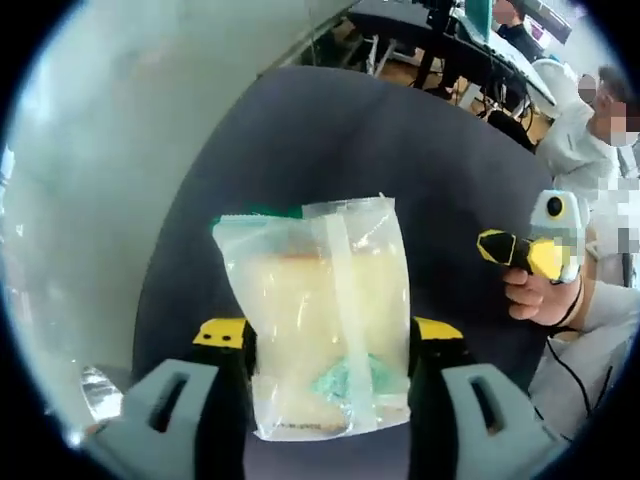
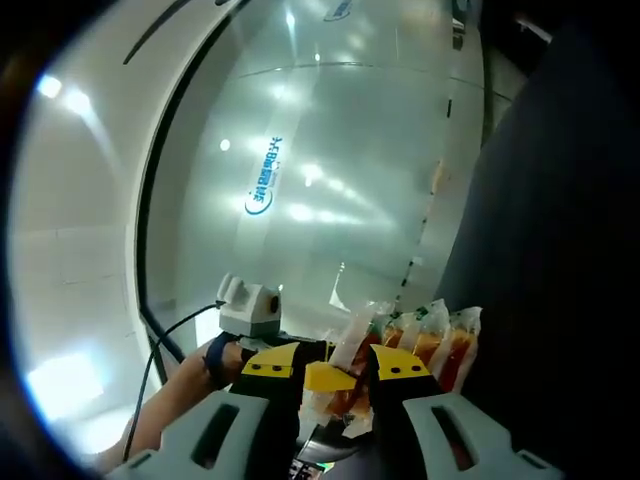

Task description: Pick up the bread from the bowl and place it onto the table

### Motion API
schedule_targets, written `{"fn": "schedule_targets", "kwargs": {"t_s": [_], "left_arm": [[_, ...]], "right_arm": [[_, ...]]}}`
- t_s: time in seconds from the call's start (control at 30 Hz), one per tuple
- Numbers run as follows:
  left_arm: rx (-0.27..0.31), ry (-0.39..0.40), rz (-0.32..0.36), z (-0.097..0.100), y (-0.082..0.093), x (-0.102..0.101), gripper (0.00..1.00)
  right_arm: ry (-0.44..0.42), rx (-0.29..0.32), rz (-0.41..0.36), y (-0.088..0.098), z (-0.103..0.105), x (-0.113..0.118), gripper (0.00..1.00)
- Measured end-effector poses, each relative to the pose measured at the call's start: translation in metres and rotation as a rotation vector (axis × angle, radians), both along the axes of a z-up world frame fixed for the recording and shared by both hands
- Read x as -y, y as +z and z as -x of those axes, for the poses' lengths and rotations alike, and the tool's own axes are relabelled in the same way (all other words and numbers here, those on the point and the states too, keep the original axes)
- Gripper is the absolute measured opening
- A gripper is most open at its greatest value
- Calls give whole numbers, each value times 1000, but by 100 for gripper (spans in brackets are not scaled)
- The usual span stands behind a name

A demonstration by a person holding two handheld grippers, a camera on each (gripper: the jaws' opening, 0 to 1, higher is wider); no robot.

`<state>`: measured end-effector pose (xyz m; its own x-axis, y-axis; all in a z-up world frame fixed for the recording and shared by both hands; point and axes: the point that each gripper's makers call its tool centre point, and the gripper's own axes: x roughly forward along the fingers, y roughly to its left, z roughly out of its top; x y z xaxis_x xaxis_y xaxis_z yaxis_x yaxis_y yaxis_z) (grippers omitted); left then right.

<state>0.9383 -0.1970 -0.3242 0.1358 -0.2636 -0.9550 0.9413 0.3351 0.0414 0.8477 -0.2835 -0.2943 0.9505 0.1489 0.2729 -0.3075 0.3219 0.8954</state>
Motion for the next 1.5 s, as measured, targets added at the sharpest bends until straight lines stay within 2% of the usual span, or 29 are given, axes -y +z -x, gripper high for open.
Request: {"fn": "schedule_targets", "kwargs": {"t_s": [0.1, 0.27, 0.4, 0.47, 0.6, 0.67, 0.73, 0.77, 0.87, 0.93, 1.03, 1.1, 1.17, 1.23, 1.27, 1.33, 1.37, 1.5], "left_arm": [[15, 4, 2, -1, 1, -1, 57], [19, -2, 15, 0, 13, -3, 56], [27, 8, 73, -2, 30, -7, 56], [60, 2, 132, -8, 43, -7, 53], [93, 39, 172, -17, 70, -31, 53], [100, 49, 190, -19, 82, -49, 53], [98, 54, 172, -19, 86, -78, 52], [95, 82, 147, -22, 86, -98, 52], [131, 199, 89, -43, 85, -162, 52], [154, 282, 83, -61, 84, -203, 54], [200, 337, 13, -79, 77, -246, 57], [189, 373, -18, -87, 65, -268, 59], [182, 436, -10, -98, 55, -281, 60], [174, 494, -12, -117, 45, -295, 68], [157, 524, 16, -123, 37, -296, 70], [142, 520, 48, -130, 26, -294, 70], [116, 551, 32, -131, 17, -296, 72], [120, 593, -24, -142, -11, -306, 78]], "right_arm": [[1, 0, 2, 0, 0, 0, 22], [-1, -5, 2, -3, -1, -1, 22], [-3, -9, 3, -5, 0, -1, 22], [-5, -11, 6, -5, 0, -2, 22], [4, -21, 0, -9, -1, -5, 21], [11, -27, -2, -10, -2, -8, 21], [14, -30, 9, -11, -2, -10, 21], [19, -30, 5, -11, -2, -11, 21], [34, -36, -10, -13, -3, -15, 21], [43, -40, -9, -14, -4, -17, 21], [40, -45, 8, -15, -5, -19, 21], [36, -48, 10, -16, -7, -18, 21], [36, -62, 8, -20, -8, -18, 21], [40, -68, 16, -22, -8, -20, 21], [42, -69, 26, -23, -8, -21, 21], [45, -71, 36, -24, -8, -22, 21], [48, -73, 36, -25, -9, -23, 21], [50, -80, 21, -27, -9, -22, 21]]}}
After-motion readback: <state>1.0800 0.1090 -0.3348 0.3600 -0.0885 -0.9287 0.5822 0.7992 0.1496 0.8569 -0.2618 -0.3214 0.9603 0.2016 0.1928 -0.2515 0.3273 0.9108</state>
